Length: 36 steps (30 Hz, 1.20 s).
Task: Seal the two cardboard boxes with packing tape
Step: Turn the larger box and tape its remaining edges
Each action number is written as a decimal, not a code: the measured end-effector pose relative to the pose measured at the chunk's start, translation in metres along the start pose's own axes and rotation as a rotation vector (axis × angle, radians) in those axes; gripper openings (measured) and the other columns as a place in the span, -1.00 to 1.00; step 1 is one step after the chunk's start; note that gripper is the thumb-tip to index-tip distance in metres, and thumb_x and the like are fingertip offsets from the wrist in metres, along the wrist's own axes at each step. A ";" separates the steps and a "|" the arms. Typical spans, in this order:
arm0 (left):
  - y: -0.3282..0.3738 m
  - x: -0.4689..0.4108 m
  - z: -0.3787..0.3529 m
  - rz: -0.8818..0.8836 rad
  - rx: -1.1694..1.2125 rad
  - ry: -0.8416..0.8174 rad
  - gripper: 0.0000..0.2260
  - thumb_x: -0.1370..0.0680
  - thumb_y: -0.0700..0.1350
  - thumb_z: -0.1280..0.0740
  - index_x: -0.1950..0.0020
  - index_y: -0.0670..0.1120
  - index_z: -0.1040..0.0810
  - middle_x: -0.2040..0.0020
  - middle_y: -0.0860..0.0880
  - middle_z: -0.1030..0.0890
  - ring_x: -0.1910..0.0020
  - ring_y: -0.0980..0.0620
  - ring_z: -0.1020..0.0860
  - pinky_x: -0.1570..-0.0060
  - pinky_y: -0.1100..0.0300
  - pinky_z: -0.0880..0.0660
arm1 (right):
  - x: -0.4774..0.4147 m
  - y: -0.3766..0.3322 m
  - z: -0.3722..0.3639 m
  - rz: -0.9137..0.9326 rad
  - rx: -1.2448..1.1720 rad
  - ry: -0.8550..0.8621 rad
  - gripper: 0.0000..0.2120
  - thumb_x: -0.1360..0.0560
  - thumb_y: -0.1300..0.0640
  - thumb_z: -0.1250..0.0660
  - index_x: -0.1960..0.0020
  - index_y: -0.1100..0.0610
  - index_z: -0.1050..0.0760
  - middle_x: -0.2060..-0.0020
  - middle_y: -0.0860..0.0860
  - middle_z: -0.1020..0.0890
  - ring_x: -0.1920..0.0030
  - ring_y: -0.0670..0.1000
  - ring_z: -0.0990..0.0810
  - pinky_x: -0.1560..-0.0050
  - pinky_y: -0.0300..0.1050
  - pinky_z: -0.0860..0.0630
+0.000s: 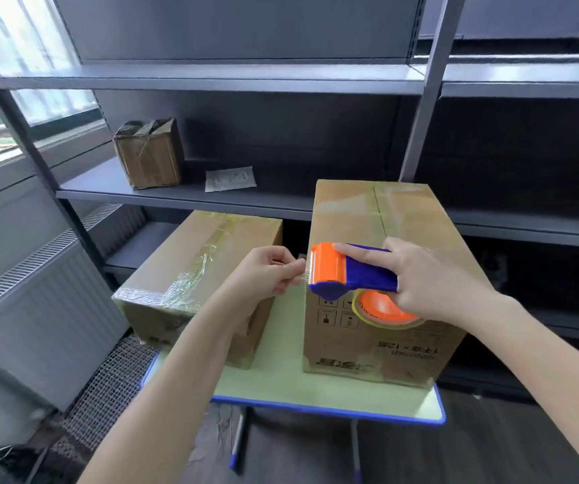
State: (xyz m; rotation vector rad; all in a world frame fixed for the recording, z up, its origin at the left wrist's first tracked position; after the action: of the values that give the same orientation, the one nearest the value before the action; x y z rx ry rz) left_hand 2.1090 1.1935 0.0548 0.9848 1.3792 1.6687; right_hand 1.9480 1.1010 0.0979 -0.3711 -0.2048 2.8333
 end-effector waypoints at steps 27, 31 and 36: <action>-0.053 -0.030 0.039 0.049 -0.059 0.431 -0.80 -0.52 -0.12 -0.38 0.21 -0.22 -0.49 0.56 0.07 -0.39 0.54 0.08 -0.27 0.43 0.21 -0.23 | -0.013 0.071 0.017 -0.096 0.321 -0.110 -0.19 -0.49 0.21 -0.17 -0.29 -0.56 0.18 0.24 -0.11 -0.35 0.21 -0.07 -0.37 0.24 -0.19 -0.27; -0.059 -0.034 0.040 0.045 -0.074 0.449 -0.81 -0.51 -0.14 -0.37 0.21 -0.24 -0.51 0.52 0.01 -0.38 0.56 0.10 -0.25 0.48 0.24 -0.19 | -0.017 0.073 0.016 -0.094 0.334 -0.130 -0.22 -0.50 0.17 -0.20 -0.34 -0.52 0.15 0.23 -0.11 -0.35 0.21 -0.08 -0.36 0.23 -0.19 -0.26; -0.080 -0.038 0.037 0.093 -0.124 0.474 -0.78 -0.47 -0.08 -0.39 0.30 -0.18 -0.51 0.61 0.11 -0.33 0.60 0.11 -0.23 0.56 0.31 -0.16 | -0.018 0.073 0.013 -0.105 0.324 -0.162 -0.23 -0.50 0.17 -0.21 -0.35 -0.51 0.13 0.24 -0.13 -0.32 0.19 -0.07 -0.35 0.22 -0.17 -0.29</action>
State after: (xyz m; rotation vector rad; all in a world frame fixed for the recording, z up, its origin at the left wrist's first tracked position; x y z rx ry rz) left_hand 2.1642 1.1864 -0.0230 0.6106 1.5184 2.1240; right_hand 1.9428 1.0245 0.1018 -0.0589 0.1970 2.7275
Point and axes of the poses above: each hand's wrist, its own x-axis away from the middle knuckle, its own z-axis out of the back of the hand, y = z × x, the point moved 7 cm from there along -x, towards the middle knuckle
